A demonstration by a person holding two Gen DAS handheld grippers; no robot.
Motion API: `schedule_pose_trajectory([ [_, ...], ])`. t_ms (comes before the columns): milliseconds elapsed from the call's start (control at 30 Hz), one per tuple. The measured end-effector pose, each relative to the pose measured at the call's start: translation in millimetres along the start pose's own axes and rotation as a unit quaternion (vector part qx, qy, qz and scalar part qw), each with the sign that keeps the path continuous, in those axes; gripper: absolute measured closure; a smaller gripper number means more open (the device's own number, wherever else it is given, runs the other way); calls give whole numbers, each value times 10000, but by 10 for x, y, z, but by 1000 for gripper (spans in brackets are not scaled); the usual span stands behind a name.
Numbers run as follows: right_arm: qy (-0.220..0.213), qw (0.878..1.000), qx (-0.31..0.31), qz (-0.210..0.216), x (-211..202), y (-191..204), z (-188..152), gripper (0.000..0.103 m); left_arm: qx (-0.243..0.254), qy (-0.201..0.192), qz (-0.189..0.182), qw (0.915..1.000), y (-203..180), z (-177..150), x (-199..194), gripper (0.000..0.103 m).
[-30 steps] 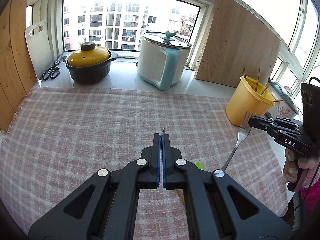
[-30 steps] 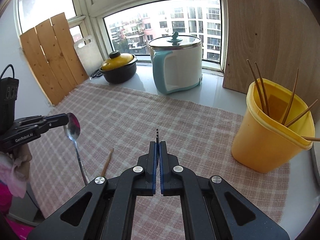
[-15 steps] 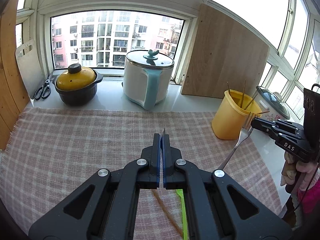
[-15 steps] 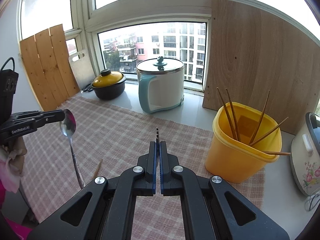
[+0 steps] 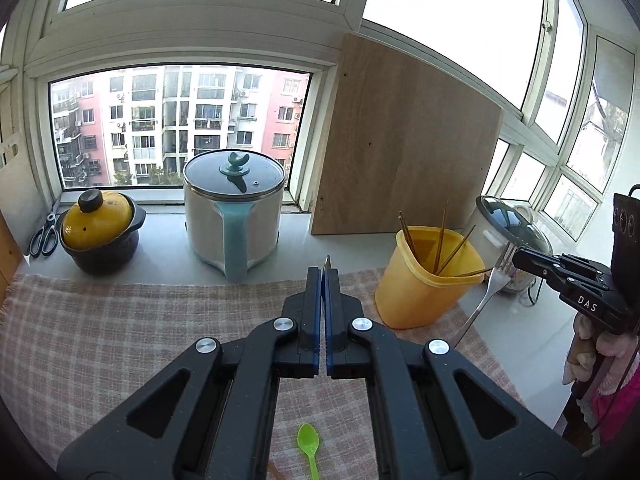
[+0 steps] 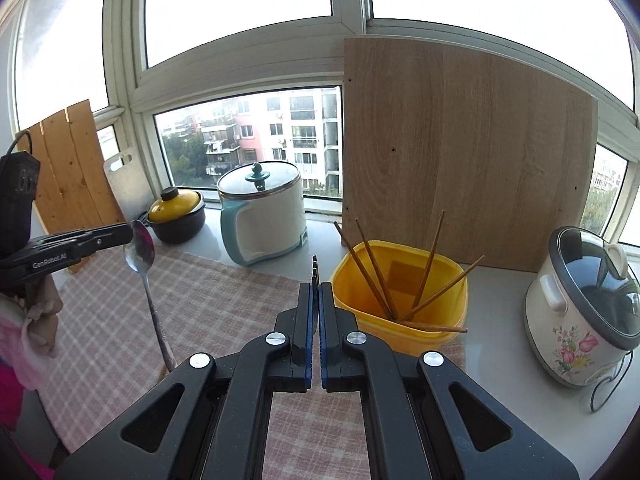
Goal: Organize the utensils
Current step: 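Carry the silver spoon in the left tool to the bin while the right tool carries the fork, then open the left tool over the yellow bin while the right tool releases the silver fork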
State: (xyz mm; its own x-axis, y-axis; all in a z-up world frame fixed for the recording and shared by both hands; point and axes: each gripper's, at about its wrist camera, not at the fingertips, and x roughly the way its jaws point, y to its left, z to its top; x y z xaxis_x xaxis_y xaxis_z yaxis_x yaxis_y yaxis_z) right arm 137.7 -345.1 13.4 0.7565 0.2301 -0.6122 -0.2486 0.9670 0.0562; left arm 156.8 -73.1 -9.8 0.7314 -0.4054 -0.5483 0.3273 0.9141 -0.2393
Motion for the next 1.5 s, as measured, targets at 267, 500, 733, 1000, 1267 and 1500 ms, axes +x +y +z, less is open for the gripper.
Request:
schedule_pose_trajectory([
  [267,-368,9985,127,-379,-232,-303,219,102,78,-132,-248,9996,-275,316,219,103],
  [500,-539,9961,148,-689,-311,-493,378,102,76,-304,-339,9989,-527,607,448,103],
  [733,-606,9932,180,-975,-313,-673,468,102,134,-370,-224,9990,-752,845,740,103],
  [1000,-599,9898,297,-1257,-201,-916,530,102,157,-388,-22,9991,-890,975,1057,103],
  [1267,-447,9863,138,-1583,-10,-1029,473,102,372,-324,207,9986,-1005,926,1333,103],
  [1500,-268,9868,108,-1591,144,-1051,385,102,487,-196,231,9984,-1069,823,1496,103],
])
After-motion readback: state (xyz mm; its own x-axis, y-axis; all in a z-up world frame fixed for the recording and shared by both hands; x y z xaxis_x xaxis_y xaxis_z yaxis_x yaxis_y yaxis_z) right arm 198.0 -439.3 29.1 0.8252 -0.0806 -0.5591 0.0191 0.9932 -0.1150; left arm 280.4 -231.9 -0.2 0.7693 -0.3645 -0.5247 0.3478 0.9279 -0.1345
